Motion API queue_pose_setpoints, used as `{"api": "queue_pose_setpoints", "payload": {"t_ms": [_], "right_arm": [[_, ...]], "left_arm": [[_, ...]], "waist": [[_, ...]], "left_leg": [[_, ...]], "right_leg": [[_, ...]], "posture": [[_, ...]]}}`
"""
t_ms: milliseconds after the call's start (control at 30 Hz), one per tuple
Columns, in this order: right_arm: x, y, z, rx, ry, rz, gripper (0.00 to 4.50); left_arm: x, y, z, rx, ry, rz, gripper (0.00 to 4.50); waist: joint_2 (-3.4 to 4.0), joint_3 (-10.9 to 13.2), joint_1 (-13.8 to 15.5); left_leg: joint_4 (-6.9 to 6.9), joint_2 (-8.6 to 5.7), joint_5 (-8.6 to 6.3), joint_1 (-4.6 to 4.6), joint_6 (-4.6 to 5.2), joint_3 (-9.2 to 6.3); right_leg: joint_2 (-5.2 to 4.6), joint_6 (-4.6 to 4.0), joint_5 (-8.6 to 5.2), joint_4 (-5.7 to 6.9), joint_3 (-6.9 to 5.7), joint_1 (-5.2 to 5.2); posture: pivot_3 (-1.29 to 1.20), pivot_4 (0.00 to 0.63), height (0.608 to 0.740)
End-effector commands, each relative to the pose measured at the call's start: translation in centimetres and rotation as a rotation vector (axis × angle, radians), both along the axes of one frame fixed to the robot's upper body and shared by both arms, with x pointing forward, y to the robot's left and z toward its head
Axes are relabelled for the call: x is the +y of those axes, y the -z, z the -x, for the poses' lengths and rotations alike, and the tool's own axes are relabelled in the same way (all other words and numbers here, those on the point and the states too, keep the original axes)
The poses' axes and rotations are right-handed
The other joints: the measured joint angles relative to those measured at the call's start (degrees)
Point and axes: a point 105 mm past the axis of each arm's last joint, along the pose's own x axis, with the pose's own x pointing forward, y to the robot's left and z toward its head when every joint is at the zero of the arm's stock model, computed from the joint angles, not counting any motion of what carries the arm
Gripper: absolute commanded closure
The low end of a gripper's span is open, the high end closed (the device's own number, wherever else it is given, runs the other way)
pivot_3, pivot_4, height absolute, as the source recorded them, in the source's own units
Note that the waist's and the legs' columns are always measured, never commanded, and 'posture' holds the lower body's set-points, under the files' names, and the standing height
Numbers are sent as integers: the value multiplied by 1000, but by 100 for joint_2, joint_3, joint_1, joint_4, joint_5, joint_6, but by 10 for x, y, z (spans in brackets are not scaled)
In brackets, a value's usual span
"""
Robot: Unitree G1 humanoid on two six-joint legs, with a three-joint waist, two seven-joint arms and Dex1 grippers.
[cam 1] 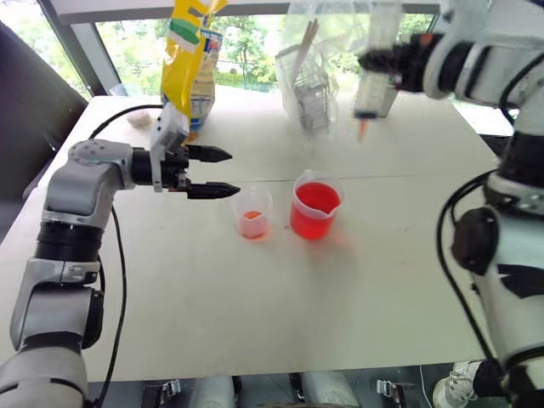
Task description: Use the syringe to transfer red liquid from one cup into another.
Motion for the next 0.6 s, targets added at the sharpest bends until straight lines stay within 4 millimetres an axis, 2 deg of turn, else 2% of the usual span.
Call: {"api": "queue_pose_setpoints", "payload": {"t_ms": [33,233,400,600], "right_arm": [[-9,27,9,157,-12,68,3120],[-24,106,20,451,-10,122,3120],[-25,134,19,542,17,79,3120],[-35,167,18,611,83,107,3120]], "left_arm": [[-4,-7,6,-43,29,-6,39],[-7,-7,12,-34,52,9,39],[-8,-5,17,-37,68,-2,39],[-12,-3,20,-36,76,-8,39]], "waist": [[1,1,-3],[1,1,6],[3,2,5],[2,1,22]], "left_leg": [[-1,0,-1,0,3,1],[2,13,-4,0,8,-6],[9,12,-4,-2,7,-2],[8,12,-4,-2,7,-6]], "right_leg": [[7,0,0,1,4,-2],[36,0,0,4,6,-2],[33,2,1,7,6,-3],[34,2,1,5,5,-1]], "posture": [[0,150,739],[0,150,739],[0,150,739],[0,150,739]]}}
